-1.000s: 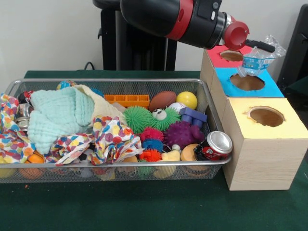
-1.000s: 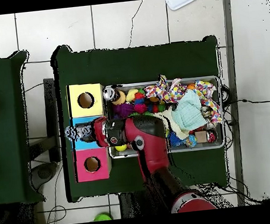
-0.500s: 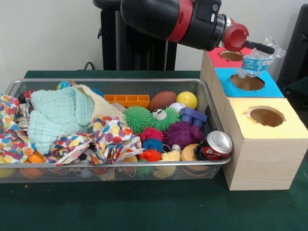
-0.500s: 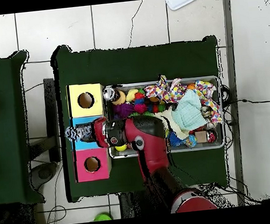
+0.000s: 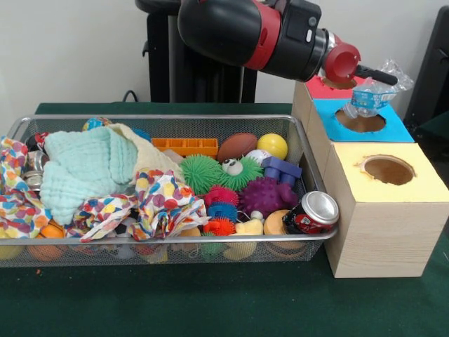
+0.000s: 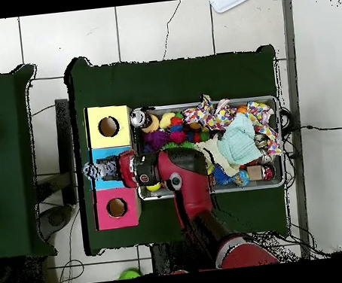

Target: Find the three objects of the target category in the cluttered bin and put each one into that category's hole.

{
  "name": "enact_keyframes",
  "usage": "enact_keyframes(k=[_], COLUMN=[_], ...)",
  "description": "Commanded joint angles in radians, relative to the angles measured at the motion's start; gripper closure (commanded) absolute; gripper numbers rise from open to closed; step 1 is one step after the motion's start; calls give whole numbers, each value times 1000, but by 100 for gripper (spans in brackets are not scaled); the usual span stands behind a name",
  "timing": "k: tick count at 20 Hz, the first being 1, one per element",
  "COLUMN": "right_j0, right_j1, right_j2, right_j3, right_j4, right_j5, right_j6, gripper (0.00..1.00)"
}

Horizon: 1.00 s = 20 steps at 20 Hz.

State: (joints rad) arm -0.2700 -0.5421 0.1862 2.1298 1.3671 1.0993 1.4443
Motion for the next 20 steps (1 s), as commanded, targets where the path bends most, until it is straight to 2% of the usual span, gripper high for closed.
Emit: enact_keyframes(k=[1,5,13,20], right_j0=[-32,-27,-32,-32], right_j1=[50,51,115,135], right_j2=[70,71,81,84], right_j3=[-77,-74,-106,-118], right_j4=[63,77,89,94], right_j5=[-46,-46,-70,-76], right_j6=[-104,-109,-167,-186], gripper=[0,0,0,0])
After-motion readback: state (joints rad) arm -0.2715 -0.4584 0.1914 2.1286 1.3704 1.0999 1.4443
